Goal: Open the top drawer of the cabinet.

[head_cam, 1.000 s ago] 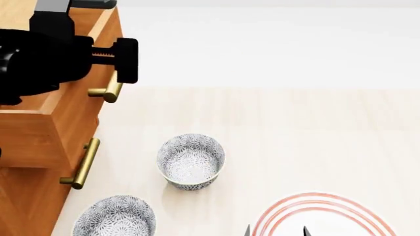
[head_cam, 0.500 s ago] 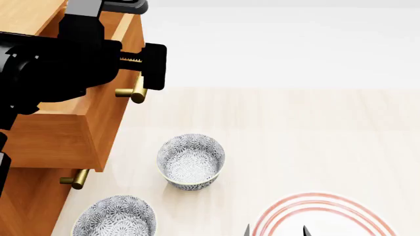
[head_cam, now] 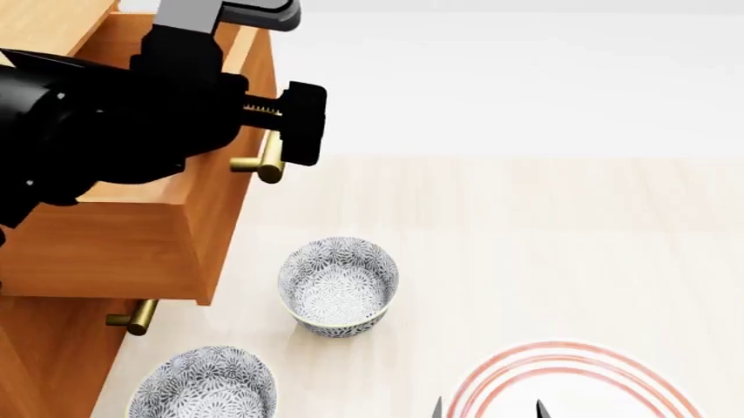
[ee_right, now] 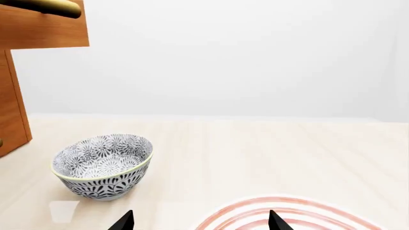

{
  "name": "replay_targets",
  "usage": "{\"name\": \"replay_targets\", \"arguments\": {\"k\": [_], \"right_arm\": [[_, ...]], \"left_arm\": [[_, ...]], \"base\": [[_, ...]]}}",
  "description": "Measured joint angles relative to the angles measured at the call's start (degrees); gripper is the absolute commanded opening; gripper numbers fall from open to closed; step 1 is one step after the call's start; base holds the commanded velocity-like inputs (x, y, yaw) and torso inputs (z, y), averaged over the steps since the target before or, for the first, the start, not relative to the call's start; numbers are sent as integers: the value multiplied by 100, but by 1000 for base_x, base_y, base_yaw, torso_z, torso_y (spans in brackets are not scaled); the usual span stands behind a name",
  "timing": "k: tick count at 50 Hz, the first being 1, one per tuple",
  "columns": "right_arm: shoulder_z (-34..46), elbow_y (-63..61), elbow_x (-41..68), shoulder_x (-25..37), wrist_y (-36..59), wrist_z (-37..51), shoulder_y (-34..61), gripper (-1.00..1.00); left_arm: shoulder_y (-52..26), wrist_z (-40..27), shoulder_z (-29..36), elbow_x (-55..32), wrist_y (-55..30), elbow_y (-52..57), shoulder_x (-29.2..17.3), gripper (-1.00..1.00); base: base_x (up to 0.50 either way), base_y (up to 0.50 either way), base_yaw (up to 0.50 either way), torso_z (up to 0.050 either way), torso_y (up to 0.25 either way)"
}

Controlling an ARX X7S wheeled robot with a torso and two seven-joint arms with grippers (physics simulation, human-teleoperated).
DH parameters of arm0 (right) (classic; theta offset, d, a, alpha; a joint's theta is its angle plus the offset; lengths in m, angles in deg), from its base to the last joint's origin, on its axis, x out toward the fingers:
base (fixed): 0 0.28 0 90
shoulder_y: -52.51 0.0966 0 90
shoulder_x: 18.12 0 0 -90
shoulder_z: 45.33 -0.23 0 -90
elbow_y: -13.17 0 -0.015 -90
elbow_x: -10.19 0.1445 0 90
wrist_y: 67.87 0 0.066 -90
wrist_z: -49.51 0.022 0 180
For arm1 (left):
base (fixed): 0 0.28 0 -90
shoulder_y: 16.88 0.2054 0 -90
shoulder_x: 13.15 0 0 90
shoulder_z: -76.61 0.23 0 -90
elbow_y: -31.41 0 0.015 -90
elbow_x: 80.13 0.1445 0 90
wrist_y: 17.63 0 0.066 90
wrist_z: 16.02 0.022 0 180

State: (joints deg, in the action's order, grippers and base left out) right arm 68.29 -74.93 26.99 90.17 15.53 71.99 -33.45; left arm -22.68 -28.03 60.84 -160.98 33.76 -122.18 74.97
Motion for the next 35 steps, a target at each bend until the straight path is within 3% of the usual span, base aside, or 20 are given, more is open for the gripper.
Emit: {"name": "replay_targets", "arguments": {"k": [6, 13, 35], "right_arm": [[9, 2, 1, 3, -4, 6, 2, 100], [21, 5, -1, 7, -11, 13, 3, 100], [48, -24, 4, 32, -9, 48, -2, 100]], "left_arm": [[-109, 76, 832, -1126, 288, 179, 34, 100], [-184, 101, 1340, -2021, 510, 449, 81, 100], [-320, -144, 2062, -2746, 842, 847, -53, 100]], "base": [[0, 0, 0, 0, 0], [0, 0, 0, 0, 0], [0, 0, 0, 0, 0]]}}
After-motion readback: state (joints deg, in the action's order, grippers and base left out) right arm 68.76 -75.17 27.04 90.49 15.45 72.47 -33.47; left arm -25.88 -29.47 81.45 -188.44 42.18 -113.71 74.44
